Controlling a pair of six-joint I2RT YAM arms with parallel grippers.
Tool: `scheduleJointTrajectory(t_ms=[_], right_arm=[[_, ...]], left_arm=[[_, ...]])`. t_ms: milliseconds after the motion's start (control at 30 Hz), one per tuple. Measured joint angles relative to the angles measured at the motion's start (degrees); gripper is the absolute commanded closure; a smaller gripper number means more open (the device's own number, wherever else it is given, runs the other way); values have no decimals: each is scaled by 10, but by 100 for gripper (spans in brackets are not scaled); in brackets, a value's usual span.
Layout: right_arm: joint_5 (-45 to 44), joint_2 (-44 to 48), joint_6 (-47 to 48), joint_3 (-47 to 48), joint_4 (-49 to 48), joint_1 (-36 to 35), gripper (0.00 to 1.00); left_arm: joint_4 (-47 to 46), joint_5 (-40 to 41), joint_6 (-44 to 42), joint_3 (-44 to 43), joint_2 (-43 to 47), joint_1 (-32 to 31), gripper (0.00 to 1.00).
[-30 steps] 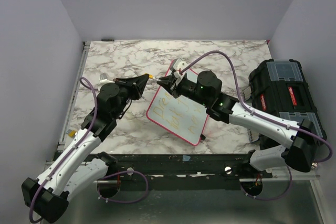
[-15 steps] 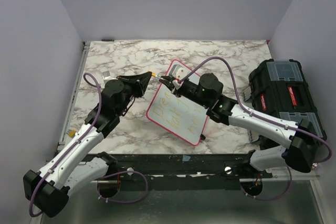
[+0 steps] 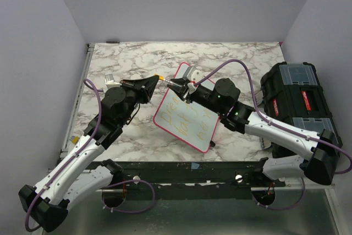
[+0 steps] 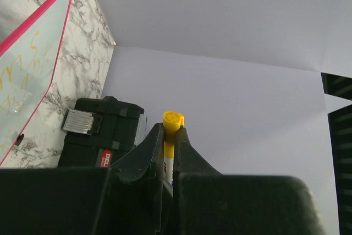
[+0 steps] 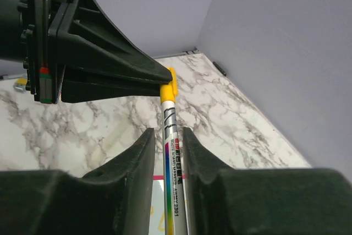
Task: Write a sentence on the whiteboard
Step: Close the whiteboard marker at the center of the board, then place the whiteboard marker at the center of the board.
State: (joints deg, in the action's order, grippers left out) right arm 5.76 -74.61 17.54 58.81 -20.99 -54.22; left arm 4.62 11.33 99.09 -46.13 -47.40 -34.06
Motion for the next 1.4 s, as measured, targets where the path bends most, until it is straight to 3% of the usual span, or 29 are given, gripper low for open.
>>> scheduleJointTrajectory(t_ms=[167,233,300,567,933,1200,1400], right_arm=[[0,19,-32,-6,10,-2,49],[-1,24,-47,-8,14,-2,14],[-1,27,-61,-8,22,-2,0],[-12,65,-128,-17,46,-2,0],[-33,158,-196,-40,67,-2,0],[-40,166,-225,-58,100,-2,0],[-56,163,-238,-68,110,-2,0]], left_arm=[[10,2,-12,0,32,-16,100],[14,2,-17,0,42,-21,100],[20,2,-23,0,54,-26,100],[64,21,-45,0,94,-37,100],[134,122,-106,-17,135,-36,100],[266,246,-186,-98,145,-34,100],[324,355,-255,-105,182,-32,100]])
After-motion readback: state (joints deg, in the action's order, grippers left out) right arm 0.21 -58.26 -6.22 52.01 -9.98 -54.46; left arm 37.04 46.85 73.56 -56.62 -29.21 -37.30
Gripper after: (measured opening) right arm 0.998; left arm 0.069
